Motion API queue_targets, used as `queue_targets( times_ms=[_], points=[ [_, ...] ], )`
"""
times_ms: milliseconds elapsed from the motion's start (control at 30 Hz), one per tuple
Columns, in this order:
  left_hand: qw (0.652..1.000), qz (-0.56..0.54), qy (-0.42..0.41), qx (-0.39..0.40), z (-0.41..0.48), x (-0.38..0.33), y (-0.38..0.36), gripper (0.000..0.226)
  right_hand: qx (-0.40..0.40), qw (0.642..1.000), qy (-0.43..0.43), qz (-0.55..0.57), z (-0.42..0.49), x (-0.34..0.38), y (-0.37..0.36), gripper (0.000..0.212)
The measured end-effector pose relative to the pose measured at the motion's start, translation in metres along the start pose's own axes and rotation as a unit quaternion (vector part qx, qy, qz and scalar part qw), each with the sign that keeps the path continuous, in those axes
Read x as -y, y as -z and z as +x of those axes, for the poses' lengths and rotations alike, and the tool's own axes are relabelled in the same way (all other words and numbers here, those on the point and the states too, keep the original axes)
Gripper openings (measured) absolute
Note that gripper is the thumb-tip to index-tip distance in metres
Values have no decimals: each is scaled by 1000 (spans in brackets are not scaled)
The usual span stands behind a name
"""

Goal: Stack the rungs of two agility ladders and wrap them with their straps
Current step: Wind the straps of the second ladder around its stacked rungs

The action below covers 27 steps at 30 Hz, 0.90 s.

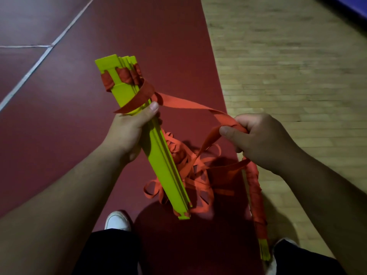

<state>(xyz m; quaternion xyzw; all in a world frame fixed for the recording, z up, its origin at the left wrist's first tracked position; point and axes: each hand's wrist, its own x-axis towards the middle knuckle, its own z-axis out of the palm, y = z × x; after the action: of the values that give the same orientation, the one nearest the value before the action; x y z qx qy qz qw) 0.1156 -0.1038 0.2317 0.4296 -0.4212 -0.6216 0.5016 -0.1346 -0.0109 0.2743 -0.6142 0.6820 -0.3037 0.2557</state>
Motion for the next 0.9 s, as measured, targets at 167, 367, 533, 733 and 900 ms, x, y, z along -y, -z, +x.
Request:
queue_targets(
  times_ms=[167,367,533,733,900],
  points=[
    [999,0,24,39,1,-3,-1,20,7,1000,-21,-5,3,-1,1,45],
    [996,52,46,48,1,3,4,40,-7,999,-52,14,6,-8,2,37],
    [992,12,54,115,3,0,5,10,-5,998,-59,29,7,-13,2,38],
    [997,5,38,62,3,1,1,9,0,999,-44,5,8,-19,1,36],
    [990,102,-88,42,5,-2,-7,7,43,996,9,-80,4,-17,-3,37]
  ],
)
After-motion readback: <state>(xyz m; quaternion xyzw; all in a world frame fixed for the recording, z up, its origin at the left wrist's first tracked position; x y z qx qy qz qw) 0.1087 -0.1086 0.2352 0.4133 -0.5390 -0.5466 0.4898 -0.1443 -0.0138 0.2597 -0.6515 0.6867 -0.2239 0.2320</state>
